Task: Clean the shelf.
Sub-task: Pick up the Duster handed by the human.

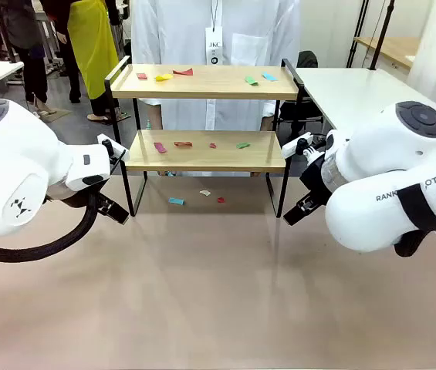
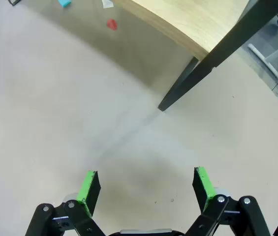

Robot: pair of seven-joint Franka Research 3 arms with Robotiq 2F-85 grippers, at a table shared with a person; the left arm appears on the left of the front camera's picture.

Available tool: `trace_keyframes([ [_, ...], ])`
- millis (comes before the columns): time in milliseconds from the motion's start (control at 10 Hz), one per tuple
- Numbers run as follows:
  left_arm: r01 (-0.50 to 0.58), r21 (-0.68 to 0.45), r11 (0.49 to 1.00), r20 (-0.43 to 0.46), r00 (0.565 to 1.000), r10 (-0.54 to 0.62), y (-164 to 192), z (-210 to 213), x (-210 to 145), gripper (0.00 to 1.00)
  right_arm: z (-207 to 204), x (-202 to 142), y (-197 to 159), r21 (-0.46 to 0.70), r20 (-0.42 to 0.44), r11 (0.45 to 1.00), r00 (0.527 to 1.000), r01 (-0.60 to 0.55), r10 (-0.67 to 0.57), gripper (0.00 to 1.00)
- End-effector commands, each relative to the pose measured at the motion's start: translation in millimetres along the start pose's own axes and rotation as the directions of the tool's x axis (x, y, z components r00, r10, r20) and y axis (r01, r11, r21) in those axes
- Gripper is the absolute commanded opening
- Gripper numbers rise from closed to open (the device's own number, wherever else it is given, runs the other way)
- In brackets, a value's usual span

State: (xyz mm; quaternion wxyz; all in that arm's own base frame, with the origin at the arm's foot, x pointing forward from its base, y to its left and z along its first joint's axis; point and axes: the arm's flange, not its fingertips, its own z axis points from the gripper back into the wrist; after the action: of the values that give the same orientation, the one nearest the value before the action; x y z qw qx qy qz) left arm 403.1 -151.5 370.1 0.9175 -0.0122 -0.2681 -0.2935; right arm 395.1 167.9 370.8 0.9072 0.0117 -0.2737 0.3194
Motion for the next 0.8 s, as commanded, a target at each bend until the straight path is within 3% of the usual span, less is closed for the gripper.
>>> trace_keyframes([
  [0, 0.000, 0.000, 1.000, 0.000, 1.000, 0.000, 0.0, 0.1, 0.0, 1.00, 0.2, 0.1, 0.0, 0.000, 0.000, 1.000, 1.000, 0.000, 0.000, 1.00],
  [700, 0.000, 0.000, 1.000, 0.000, 1.000, 0.000, 0.0, 0.1, 0.0, 1.00, 0.2, 0.1, 0.0, 0.000, 0.000, 1.000, 1.000, 0.000, 0.000, 1.00],
])
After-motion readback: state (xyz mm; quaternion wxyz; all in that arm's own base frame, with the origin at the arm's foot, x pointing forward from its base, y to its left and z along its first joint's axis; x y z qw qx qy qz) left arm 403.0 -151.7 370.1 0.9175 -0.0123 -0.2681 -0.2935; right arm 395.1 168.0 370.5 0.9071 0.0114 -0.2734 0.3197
